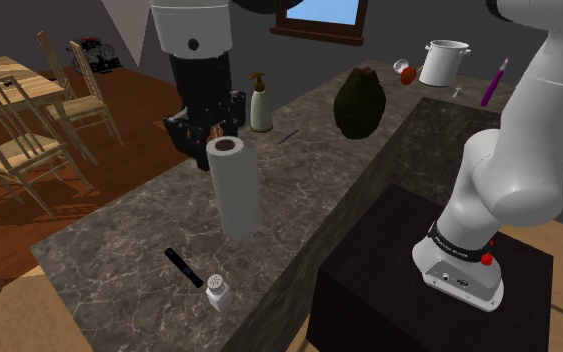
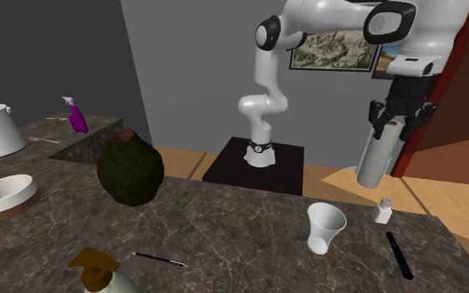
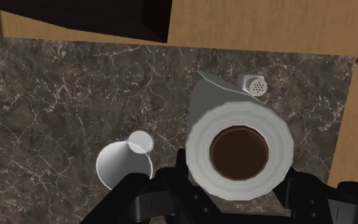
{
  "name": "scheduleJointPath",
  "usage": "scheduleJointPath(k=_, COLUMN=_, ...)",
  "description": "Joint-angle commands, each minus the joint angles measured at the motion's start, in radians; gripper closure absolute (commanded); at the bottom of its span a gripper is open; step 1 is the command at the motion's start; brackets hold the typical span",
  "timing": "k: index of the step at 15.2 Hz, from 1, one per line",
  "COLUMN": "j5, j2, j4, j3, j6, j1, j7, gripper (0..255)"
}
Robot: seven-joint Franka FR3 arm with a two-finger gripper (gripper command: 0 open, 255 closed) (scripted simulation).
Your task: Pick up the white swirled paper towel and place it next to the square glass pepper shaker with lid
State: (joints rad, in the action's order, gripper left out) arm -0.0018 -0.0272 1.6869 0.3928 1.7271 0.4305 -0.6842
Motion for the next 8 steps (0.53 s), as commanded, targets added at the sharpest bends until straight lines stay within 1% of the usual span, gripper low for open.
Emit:
scheduleJointPath(k=1, j5=-0.017, j2=-0.037, j4=-0.044, j3=0.027, j6=-0.01, j1=0.029, j7=-0.059, gripper=255)
scheduleJointPath(k=5, j5=-0.062, j2=-0.129, j4=-0.152, j3=0.068, j6=-0.035, j1=0.094, j7=-0.166, gripper=255)
scheduleJointPath(k=8, j5=-0.105, j2=-0.212, j4=-0.252, j3=0.093, j6=-0.063, j1=0.153, j7=-0.244, gripper=255)
